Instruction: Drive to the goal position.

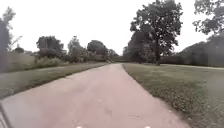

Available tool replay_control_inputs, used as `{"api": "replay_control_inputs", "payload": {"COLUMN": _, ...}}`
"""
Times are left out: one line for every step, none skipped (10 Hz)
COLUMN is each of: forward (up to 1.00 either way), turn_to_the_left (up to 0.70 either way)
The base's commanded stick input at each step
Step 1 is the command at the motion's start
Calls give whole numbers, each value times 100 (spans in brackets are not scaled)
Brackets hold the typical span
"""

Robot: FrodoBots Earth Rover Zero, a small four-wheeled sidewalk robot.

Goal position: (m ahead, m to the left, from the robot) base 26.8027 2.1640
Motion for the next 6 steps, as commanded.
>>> {"api": "replay_control_inputs", "payload": {"forward": 70, "turn_to_the_left": 0}}
{"api": "replay_control_inputs", "payload": {"forward": 70, "turn_to_the_left": -1}}
{"api": "replay_control_inputs", "payload": {"forward": 70, "turn_to_the_left": -8}}
{"api": "replay_control_inputs", "payload": {"forward": 70, "turn_to_the_left": -14}}
{"api": "replay_control_inputs", "payload": {"forward": 70, "turn_to_the_left": -14}}
{"api": "replay_control_inputs", "payload": {"forward": 70, "turn_to_the_left": -8}}
